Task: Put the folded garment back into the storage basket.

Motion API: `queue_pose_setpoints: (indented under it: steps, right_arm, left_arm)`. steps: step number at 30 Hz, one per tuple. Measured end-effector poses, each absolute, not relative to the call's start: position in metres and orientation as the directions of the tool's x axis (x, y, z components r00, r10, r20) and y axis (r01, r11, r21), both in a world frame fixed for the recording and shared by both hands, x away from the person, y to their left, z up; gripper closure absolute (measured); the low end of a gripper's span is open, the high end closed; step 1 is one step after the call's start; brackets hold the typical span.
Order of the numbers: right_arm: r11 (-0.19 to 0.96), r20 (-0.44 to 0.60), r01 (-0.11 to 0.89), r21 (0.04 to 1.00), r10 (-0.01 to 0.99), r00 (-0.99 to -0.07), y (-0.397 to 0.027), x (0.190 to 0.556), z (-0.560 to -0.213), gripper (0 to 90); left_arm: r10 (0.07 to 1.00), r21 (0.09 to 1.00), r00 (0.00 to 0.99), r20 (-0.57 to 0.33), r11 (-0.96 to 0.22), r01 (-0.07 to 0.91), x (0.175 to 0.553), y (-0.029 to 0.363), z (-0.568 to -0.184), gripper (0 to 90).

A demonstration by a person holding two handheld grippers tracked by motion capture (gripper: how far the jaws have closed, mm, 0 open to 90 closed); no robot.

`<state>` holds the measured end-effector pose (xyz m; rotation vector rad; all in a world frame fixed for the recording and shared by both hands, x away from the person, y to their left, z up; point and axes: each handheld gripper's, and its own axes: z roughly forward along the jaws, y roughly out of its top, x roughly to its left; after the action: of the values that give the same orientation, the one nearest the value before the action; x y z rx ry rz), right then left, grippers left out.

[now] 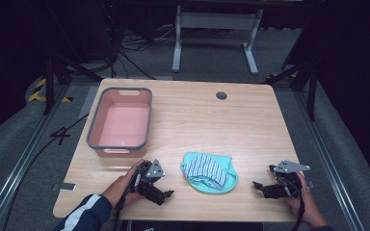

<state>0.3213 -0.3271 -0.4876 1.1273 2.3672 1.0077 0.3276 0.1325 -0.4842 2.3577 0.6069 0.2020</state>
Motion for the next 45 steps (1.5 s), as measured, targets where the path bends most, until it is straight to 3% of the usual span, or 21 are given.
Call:
queue_pose_setpoints:
  steps: [5, 22, 26, 37, 45]
  right_arm:
    - [0.423, 0.009, 0.551, 0.719, 0.788, -0.616, -0.327, 0.318, -0.487, 5.8]
    - [0.423, 0.006, 0.558, 0.714, 0.793, -0.610, -0.328, 0.316, -0.487, 6.9]
    - [0.391, 0.019, 0.576, 0.718, 0.816, -0.578, -0.330, 0.316, -0.483, 19.2]
    - [0.392, 0.032, 0.543, 0.742, 0.788, -0.614, -0.294, 0.315, -0.458, 36.1]
    - [0.435, 0.034, 0.546, 0.716, 0.760, -0.649, -0.255, 0.327, -0.457, 43.2]
  left_arm:
    - [0.434, 0.659, 0.901, -0.013, -0.674, 0.334, 0.332, 0.134, -0.484, 0.3]
    - [0.414, 0.623, 0.910, -0.010, -0.709, 0.329, 0.335, 0.133, -0.480, 0.7]
    - [0.413, 0.629, 0.911, -0.006, -0.707, 0.324, 0.339, 0.130, -0.475, 18.7]
    - [0.460, 0.660, 0.887, 0.047, -0.681, 0.318, 0.361, 0.108, -0.455, 27.5]
    - [0.492, 0.681, 0.871, 0.017, -0.643, 0.350, 0.380, 0.091, -0.454, 29.7]
